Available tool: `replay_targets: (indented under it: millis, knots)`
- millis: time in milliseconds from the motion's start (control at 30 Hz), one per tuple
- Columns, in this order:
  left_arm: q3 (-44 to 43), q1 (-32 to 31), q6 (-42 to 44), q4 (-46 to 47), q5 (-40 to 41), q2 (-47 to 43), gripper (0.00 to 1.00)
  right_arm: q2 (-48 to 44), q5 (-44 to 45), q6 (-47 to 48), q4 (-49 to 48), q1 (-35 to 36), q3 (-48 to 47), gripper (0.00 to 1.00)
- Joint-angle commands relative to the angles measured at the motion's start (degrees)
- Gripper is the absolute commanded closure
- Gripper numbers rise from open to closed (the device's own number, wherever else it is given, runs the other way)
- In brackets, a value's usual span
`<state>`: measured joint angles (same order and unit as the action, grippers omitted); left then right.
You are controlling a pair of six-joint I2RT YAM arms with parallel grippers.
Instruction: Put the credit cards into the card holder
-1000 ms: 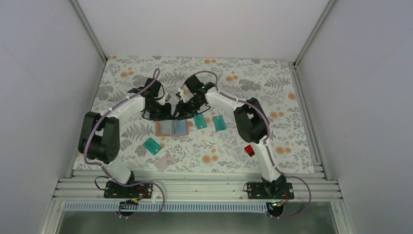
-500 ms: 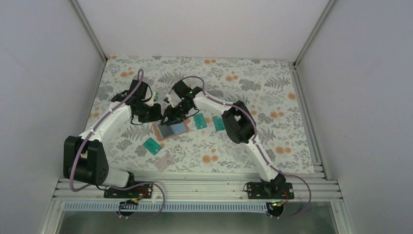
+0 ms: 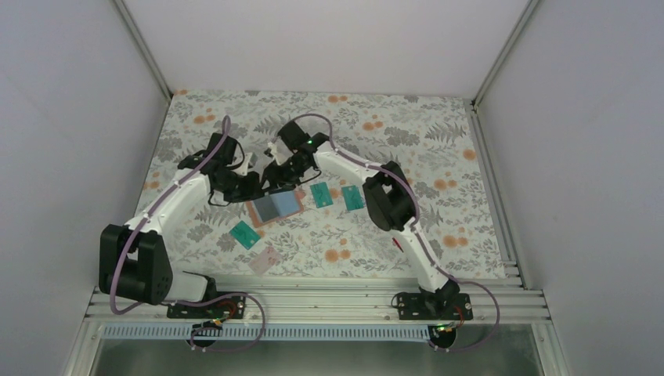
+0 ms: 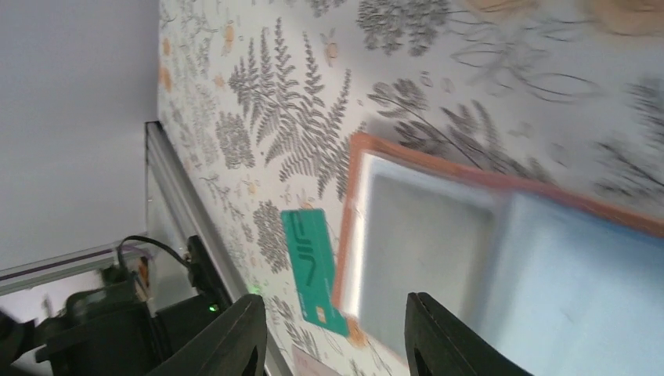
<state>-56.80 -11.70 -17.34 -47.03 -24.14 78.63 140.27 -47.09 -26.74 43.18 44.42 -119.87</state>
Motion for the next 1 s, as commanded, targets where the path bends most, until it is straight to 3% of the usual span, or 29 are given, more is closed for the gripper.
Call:
replay_targets:
  millis: [0, 167, 400, 533, 700, 967]
  knots:
    - [1.0, -0.6, 0.9, 2.8, -5.2, 0.6, 0.94, -11.3, 9.6, 4.3, 4.4, -3.2, 6.1, 0.54]
    - [-0.2, -4.0, 0.5, 5.2, -7.0, 3.9, 0.93, -21.4, 17.5, 5.8, 3.5, -8.5, 20.1, 0.52]
    - [-5.7, -10.5, -0.3, 7.5, -8.0, 11.6, 0.90, -25.8, 21.8, 7.3, 3.1, -14.1, 31.5, 0.50]
    - [-9.7, -13.6, -0.9, 7.6, -6.8, 16.8, 0.89, -26.9, 25.1, 7.6, 4.2, -16.9, 34.6, 0.48]
    - [-15.0, -16.5, -1.0, 7.5, -5.2, 23.0, 0.85, -27.4, 35.4, 7.2, 7.9, -18.0, 36.3, 0.45]
    - [-19.4, -17.3, -0.9, 6.9, -2.4, 27.0, 0.83, -26.0, 43.0, 6.4, 10.0, -16.1, 36.8, 0.25]
